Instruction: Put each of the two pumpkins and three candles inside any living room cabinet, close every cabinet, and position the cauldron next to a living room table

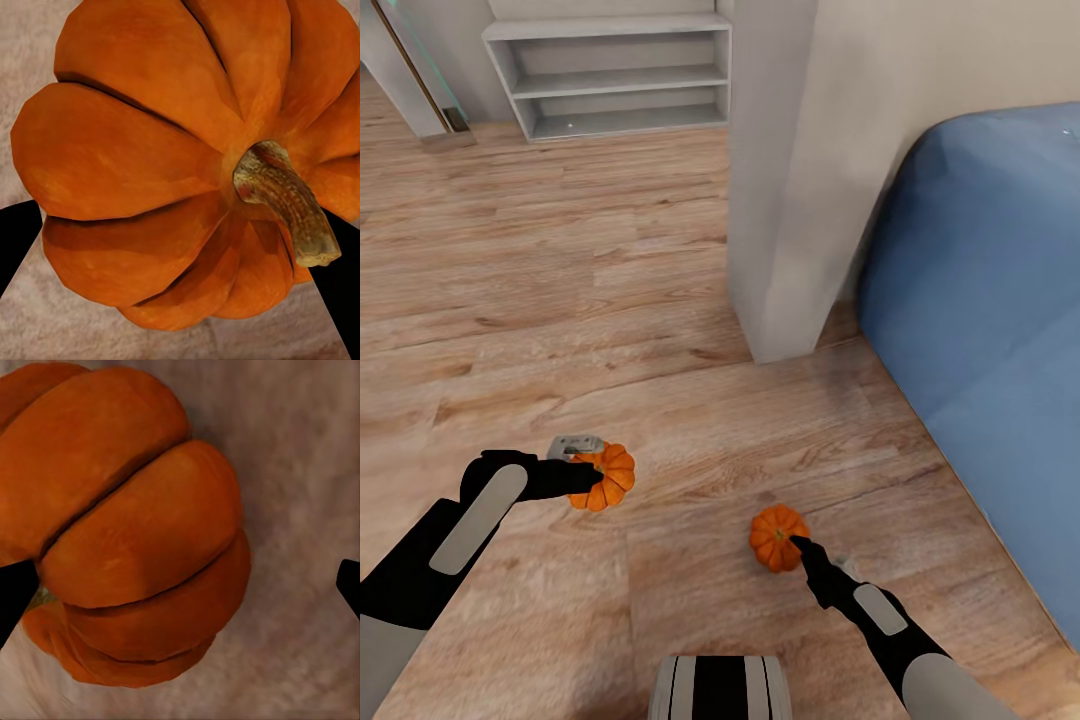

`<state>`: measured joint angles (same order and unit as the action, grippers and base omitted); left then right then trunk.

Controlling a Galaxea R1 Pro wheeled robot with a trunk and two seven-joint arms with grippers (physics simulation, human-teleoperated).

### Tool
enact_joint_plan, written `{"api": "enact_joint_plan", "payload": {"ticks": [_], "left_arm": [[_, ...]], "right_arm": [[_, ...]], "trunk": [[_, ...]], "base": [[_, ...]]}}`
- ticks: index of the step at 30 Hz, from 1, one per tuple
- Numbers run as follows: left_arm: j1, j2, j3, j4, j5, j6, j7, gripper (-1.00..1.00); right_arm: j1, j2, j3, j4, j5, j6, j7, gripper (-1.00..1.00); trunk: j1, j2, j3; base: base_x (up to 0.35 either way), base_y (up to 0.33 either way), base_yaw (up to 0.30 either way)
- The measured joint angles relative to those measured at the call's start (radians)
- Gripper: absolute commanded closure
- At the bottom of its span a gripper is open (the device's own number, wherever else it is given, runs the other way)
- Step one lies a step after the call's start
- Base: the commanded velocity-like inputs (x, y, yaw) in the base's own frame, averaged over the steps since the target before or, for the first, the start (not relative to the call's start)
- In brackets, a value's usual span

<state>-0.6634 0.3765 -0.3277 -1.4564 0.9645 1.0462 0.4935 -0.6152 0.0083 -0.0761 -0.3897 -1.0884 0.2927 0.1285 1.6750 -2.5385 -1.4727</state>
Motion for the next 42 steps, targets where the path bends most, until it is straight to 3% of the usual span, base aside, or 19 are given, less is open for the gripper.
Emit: {"api": "enact_joint_plan", "payload": {"ticks": [42], "left_arm": [[0.000,0.000,-0.001,0.000,-0.001,0.000,0.000,1.00]], "right_arm": [[-0.001,0.000,0.001,-0.003,-0.014,0.001,0.004,-1.00]], "trunk": [[0.000,0.000,0.000]], "base": [[0.025,0.028,0.000]]}}
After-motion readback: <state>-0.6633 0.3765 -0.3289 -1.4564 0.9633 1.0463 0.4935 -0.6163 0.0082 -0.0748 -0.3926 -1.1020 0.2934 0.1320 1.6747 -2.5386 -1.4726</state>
